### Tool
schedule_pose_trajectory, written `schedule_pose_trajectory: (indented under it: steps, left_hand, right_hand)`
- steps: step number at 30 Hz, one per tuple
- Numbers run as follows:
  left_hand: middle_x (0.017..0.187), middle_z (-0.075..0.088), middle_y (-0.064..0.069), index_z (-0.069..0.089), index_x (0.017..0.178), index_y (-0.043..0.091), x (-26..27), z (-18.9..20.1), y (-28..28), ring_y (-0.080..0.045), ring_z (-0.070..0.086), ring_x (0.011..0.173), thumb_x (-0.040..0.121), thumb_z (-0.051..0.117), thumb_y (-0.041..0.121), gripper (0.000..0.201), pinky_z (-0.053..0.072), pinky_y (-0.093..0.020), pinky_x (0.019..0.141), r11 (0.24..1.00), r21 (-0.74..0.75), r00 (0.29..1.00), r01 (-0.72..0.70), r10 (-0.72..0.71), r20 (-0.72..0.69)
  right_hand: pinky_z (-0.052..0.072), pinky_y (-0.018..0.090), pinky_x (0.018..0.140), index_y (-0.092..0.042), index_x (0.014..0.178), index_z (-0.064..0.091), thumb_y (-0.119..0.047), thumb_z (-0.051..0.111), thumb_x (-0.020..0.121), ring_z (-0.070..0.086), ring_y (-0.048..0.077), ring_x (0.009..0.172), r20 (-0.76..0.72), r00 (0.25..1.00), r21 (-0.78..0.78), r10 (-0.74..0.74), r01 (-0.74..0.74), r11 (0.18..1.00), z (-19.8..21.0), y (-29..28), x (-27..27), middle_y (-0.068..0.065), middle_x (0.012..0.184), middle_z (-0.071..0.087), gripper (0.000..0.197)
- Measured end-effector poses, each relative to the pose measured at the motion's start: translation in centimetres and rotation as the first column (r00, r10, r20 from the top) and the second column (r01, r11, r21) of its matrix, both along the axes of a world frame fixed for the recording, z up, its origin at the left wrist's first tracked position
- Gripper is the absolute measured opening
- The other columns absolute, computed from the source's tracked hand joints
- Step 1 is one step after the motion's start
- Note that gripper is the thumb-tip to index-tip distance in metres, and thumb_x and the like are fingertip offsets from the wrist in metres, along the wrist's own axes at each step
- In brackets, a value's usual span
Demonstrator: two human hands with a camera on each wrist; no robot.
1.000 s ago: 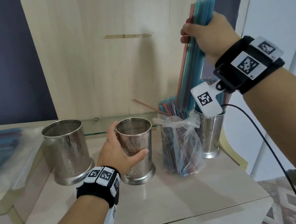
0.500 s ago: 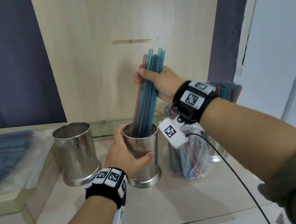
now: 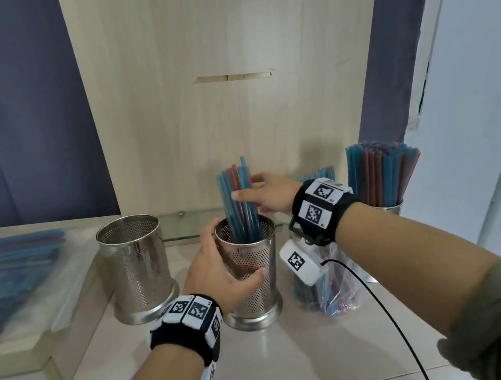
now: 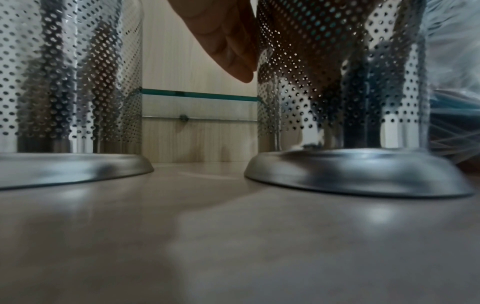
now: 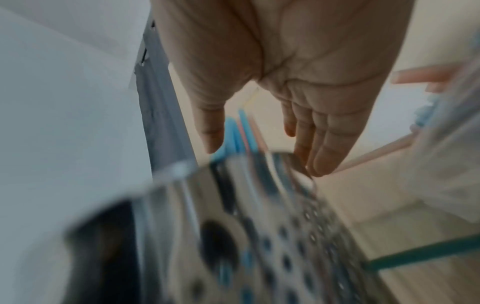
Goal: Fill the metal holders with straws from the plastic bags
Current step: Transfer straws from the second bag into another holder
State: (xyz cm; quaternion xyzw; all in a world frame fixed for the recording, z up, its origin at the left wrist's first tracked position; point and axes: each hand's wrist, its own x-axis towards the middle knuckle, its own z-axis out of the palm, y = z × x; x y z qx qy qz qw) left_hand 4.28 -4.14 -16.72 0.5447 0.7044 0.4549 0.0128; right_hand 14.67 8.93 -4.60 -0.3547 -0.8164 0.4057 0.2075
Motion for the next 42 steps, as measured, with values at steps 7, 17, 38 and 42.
schedule_pose_trajectory:
  steps: [7,17,38,42]
  left_hand:
    - [0.137,0.056,0.004,0.012,0.146,0.033,0.0,0.1,0.0,-0.014,0.058,0.118,0.057,0.086,0.054,0.117,0.044,-0.026,0.097,1.000,-0.011,1.000,0.006,-0.005,0.009]
    - [0.139,0.055,0.003,0.012,0.147,0.032,0.1,0.0,0.1,-0.015,0.058,0.118,0.057,0.086,0.054,0.118,0.044,-0.028,0.098,1.000,-0.014,1.000,0.011,-0.011,0.008]
    - [0.133,0.059,0.002,0.016,0.145,0.032,0.1,0.0,0.1,-0.015,0.059,0.113,0.057,0.088,0.050,0.115,0.046,-0.031,0.097,1.000,-0.006,1.000,-0.009,0.009,0.012]
    - [0.134,0.058,0.003,0.016,0.145,0.032,0.2,0.0,0.1,-0.013,0.059,0.113,0.056,0.088,0.050,0.116,0.046,-0.030,0.097,1.000,-0.003,1.000,-0.001,0.001,0.024]
  right_hand:
    - [0.047,0.026,0.088,-0.020,0.143,0.042,-0.046,0.070,0.087,0.055,0.015,0.113,-0.125,0.986,0.124,-0.112,0.128,0.984,1.2,0.3,5.0,0.001,0.132,0.055,0.067]
    - [0.050,0.038,0.086,-0.014,0.108,0.058,-0.058,0.060,0.087,0.058,0.031,0.107,0.228,0.845,0.482,-0.485,0.335,0.810,-5.3,1.3,10.0,0.009,0.110,0.061,0.049]
    - [0.051,0.042,0.088,-0.008,0.127,0.058,-0.016,0.051,0.099,0.057,0.035,0.114,0.417,0.782,0.677,-0.463,0.072,0.733,-4.0,4.4,3.7,0.016,0.130,0.046,0.030]
    - [0.052,0.041,0.092,-0.010,0.116,0.068,-0.025,0.056,0.098,0.055,0.031,0.108,0.296,0.838,0.628,-0.458,0.190,0.755,-4.4,4.9,4.1,0.012,0.128,0.038,0.026]
